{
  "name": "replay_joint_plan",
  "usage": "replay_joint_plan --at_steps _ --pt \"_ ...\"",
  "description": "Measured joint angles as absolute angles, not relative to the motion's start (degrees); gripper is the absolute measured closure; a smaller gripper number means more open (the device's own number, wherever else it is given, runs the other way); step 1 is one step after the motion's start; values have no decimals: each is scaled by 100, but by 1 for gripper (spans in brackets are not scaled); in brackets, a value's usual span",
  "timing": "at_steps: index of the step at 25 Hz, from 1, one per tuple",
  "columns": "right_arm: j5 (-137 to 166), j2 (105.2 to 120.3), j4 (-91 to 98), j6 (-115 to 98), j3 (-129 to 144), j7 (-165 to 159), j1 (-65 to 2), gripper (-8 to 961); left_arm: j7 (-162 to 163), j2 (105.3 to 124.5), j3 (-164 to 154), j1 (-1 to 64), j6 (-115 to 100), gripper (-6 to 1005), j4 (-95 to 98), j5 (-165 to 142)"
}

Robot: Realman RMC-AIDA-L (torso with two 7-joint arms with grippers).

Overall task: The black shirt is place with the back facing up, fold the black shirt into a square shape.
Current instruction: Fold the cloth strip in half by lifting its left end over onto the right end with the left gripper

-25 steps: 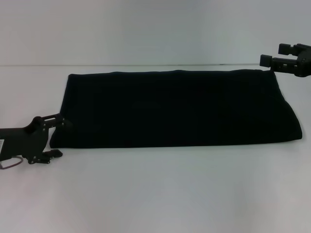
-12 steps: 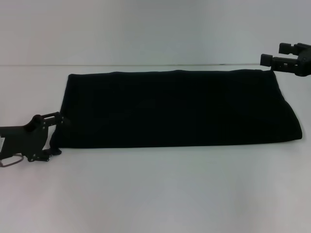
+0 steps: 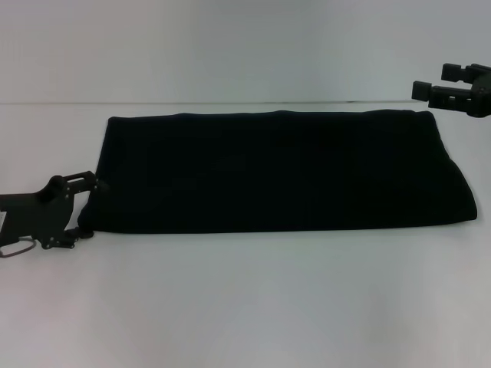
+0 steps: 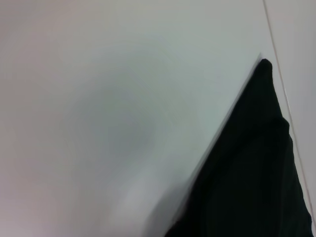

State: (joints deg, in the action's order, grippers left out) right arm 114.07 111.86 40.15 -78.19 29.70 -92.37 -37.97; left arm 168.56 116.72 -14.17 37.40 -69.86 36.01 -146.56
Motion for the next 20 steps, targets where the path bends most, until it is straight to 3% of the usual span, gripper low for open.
replay_joint_plan --at_steps 20 --pt "11320 11179 4017 -7798 2970 -9220 -3770 34 16594 11662 -1449 3761 -7024 172 3554 -14442"
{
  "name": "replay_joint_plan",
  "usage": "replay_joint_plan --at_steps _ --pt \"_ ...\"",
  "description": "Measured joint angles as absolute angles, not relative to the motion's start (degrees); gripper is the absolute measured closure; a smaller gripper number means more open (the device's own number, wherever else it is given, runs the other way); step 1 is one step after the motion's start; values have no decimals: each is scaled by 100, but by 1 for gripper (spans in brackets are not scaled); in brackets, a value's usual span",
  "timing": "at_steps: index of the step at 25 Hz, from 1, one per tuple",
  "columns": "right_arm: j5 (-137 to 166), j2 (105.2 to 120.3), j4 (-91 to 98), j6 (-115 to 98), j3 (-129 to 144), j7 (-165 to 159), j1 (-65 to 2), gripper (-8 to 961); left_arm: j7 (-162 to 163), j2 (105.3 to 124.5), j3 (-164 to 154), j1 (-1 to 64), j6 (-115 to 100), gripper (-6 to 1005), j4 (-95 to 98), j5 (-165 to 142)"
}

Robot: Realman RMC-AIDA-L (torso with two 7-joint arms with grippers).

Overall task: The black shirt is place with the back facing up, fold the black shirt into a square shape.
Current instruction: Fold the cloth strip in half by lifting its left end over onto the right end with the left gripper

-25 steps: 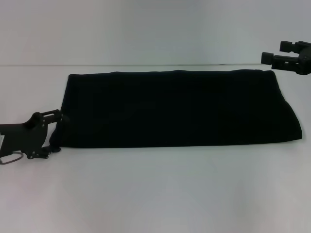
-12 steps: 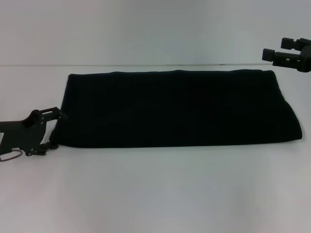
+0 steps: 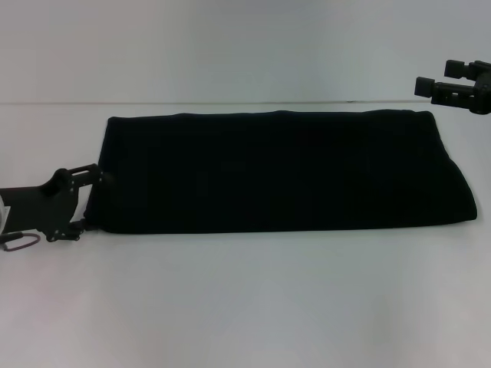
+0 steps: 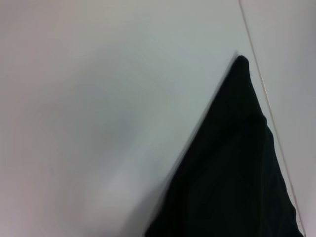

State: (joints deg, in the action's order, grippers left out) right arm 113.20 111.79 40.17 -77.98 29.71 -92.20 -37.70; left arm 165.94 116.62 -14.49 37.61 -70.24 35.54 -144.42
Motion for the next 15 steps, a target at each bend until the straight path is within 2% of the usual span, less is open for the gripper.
replay_joint_plan --at_steps 15 --pt "11320 11179 4017 -7785 2971 -9219 -3786 34 16444 11674 -1450 3705 -7081 183 3550 -14443"
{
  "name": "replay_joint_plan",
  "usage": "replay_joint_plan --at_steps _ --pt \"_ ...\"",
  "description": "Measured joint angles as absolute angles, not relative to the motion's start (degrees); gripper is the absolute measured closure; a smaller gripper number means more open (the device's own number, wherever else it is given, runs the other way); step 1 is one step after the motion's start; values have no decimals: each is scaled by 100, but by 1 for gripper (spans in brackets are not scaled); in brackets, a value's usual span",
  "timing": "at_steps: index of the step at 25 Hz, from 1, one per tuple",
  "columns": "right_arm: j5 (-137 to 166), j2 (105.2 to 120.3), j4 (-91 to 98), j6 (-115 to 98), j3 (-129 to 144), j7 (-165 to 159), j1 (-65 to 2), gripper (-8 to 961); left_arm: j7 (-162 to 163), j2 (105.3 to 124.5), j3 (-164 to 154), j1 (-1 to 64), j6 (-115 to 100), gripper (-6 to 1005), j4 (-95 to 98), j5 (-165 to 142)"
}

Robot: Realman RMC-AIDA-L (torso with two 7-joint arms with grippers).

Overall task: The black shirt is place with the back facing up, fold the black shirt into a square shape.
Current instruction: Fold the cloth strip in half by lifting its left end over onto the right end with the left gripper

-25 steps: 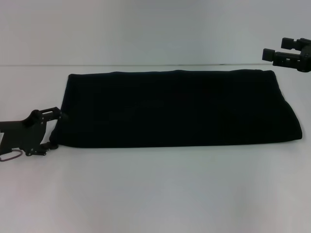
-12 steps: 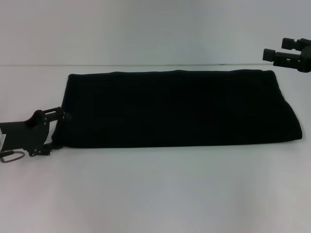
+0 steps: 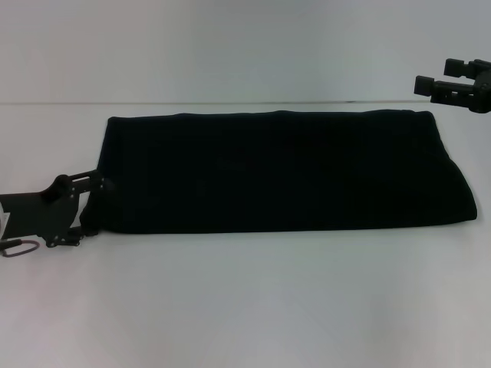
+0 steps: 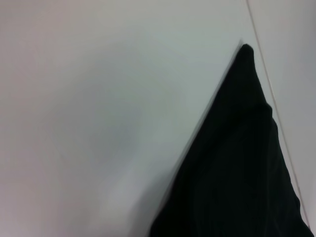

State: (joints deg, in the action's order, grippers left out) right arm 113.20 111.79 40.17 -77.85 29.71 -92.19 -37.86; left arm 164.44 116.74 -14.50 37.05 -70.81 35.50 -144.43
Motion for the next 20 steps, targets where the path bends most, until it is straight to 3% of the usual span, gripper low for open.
replay_joint_plan --at_steps 20 --pt "11259 11179 4017 -7805 2971 -9219 -3763 35 16350 11654 -1519 3758 -6874 198 3541 -14493"
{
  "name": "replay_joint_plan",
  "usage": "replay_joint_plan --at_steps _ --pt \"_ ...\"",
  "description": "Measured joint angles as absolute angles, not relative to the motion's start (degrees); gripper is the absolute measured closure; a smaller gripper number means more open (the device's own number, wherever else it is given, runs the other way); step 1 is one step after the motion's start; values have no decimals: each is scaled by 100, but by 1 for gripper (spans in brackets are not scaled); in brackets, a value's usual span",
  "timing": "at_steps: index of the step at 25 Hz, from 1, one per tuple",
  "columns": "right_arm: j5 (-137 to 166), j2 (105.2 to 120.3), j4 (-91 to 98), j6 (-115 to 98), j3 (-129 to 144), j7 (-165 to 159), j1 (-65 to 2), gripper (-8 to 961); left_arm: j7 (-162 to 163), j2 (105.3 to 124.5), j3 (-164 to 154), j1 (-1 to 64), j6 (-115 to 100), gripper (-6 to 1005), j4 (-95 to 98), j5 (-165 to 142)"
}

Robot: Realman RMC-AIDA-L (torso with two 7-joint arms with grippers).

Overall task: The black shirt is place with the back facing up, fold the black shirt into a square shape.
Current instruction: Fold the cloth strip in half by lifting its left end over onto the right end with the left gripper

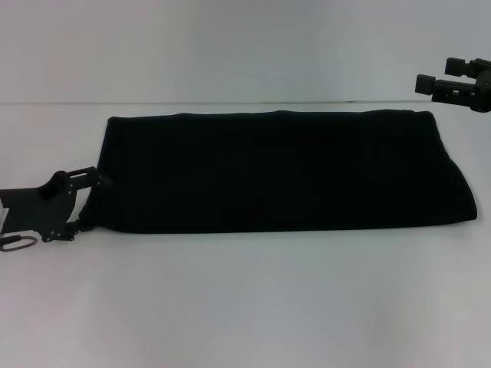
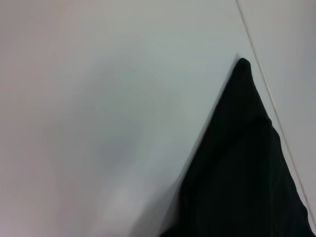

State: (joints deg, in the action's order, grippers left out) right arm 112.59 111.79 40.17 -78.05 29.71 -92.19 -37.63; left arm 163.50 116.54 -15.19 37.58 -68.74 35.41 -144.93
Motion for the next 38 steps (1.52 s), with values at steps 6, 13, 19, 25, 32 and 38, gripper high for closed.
replay_joint_plan --at_steps 6,13,19,25,32,38 --pt "11220 11179 4017 -7792 2971 -9219 -3767 35 16286 11651 -1530 3787 -6777 203 3465 -14494" --pt "11209 11188 4084 -7799 2970 -9222 -3775 35 16223 11644 -1595 3841 -6638 208 3384 -14463" --pt "11188 11188 4087 -7796 2970 -9221 -3771 35 16199 11645 -1627 3882 -6597 213 3367 -14449" --pt "11188 11188 4087 -7786 2970 -9220 -3770 36 16186 11645 -1669 3892 -6596 217 3366 -14452" --pt "11188 11182 4093 -7786 2970 -9219 -3770 37 15960 11646 -1679 3886 -6650 222 3366 -14446" --pt "11188 11179 4096 -7787 2970 -9219 -3775 38 15939 11649 -1679 3847 -6596 355 3319 -14480"
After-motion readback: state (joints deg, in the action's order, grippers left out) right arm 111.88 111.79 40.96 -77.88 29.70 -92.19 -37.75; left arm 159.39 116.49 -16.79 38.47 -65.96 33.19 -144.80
